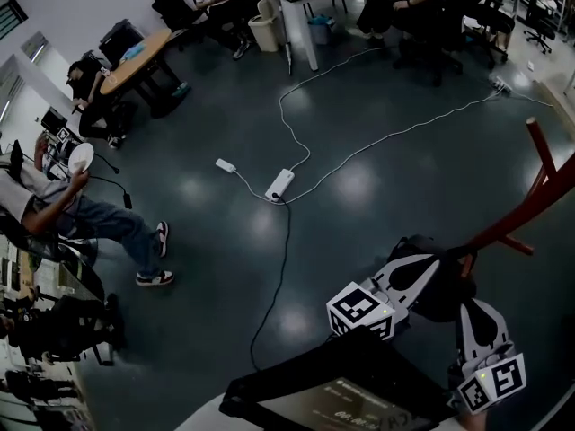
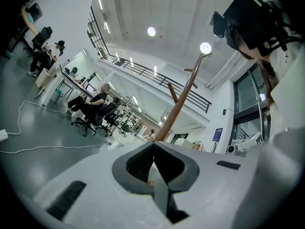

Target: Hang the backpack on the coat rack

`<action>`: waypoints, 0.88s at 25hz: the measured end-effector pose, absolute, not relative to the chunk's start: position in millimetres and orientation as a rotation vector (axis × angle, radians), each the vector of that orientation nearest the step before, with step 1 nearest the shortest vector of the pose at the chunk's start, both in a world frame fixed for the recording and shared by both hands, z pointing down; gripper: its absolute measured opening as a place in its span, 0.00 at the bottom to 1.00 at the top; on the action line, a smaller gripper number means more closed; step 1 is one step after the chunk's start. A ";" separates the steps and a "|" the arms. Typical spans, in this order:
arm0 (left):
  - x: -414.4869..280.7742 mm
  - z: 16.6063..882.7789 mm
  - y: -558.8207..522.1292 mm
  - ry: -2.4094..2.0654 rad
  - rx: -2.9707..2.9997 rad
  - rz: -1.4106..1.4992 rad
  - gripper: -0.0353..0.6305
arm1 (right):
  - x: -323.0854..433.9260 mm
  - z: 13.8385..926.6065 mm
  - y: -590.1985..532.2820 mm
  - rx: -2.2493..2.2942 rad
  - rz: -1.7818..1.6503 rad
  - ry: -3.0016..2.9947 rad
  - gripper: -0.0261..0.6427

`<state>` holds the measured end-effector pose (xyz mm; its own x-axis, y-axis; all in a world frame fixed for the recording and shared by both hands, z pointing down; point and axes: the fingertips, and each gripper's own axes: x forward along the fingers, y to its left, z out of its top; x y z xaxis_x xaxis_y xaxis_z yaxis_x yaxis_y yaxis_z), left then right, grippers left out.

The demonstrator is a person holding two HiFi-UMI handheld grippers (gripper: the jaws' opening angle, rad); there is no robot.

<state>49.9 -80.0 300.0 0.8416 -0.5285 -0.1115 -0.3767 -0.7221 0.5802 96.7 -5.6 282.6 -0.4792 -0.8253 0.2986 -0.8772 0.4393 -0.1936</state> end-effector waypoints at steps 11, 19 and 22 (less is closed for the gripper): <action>49.3 302.1 -84.7 -0.641 2.461 -0.380 0.07 | 91.0 284.6 -8.8 1.521 0.458 -2.492 0.09; 53.5 296.2 -86.6 -0.614 2.472 -0.395 0.07 | 92.4 282.2 -7.2 1.529 0.433 -2.460 0.08; 53.6 296.5 -86.2 -0.612 2.473 -0.397 0.07 | 91.4 285.4 -6.0 1.524 0.441 -2.454 0.08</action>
